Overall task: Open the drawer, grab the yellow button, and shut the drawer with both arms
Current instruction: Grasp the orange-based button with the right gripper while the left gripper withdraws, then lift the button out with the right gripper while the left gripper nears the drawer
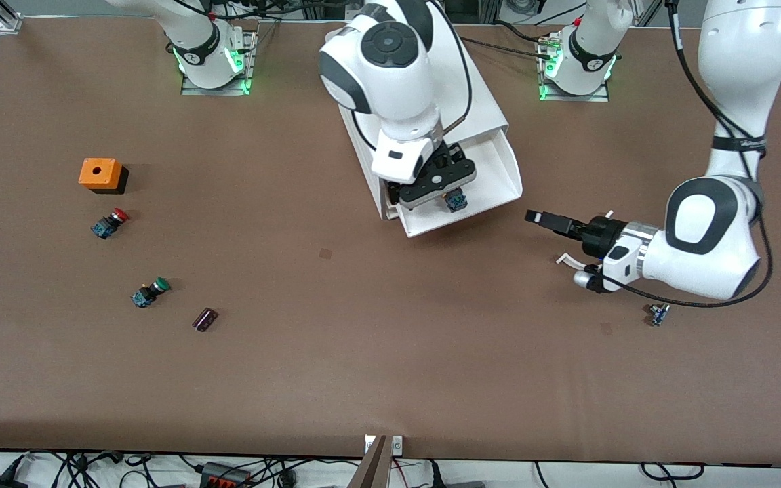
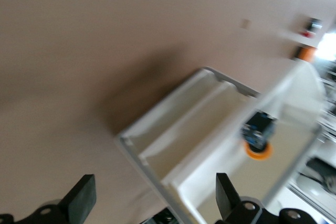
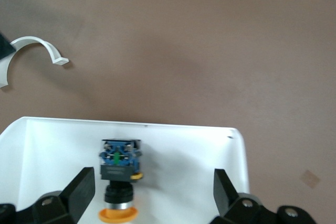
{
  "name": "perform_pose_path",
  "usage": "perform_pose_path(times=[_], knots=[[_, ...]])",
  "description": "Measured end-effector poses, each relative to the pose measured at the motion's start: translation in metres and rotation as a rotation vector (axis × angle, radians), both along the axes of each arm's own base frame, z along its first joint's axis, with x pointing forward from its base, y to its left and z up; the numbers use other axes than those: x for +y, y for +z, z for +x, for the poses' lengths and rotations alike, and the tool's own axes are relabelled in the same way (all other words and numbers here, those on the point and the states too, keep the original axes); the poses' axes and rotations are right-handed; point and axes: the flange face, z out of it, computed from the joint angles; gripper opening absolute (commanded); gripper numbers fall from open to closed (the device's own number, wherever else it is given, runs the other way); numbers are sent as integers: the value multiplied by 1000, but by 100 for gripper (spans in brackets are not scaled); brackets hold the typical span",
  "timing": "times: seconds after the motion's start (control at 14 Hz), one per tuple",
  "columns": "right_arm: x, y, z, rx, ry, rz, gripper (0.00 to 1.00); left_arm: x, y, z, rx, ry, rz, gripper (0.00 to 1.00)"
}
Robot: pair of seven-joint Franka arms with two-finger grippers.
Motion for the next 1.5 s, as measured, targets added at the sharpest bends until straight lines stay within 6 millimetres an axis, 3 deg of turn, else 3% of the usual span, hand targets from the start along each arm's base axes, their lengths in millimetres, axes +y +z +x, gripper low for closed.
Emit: perform_pose_path(times=[0.36,0.64,1.0,1.14,1.21,1.36,1.5], knots=[[31,-33,-21,-32,12,-13,100,22,16,13,-6,41,444,100],[40,-46,-31,-34,26,-33,99,39,18,21,-48,111,662,100],[40,-46,-25,-51,20,-21,89,23,23,25,-89,129,734,100],[41,-49,-24,-56,20,-15,88,23,33,33,-123,146,729,100],[41,-51,-24,-58,20,-12,84,23,40,38,-145,156,726,100],[42,-52,-23,-62,20,-7,58,26,53,47,-180,176,720,100],[42,-52,-23,-64,20,-5,40,28,57,52,-194,185,718,100]])
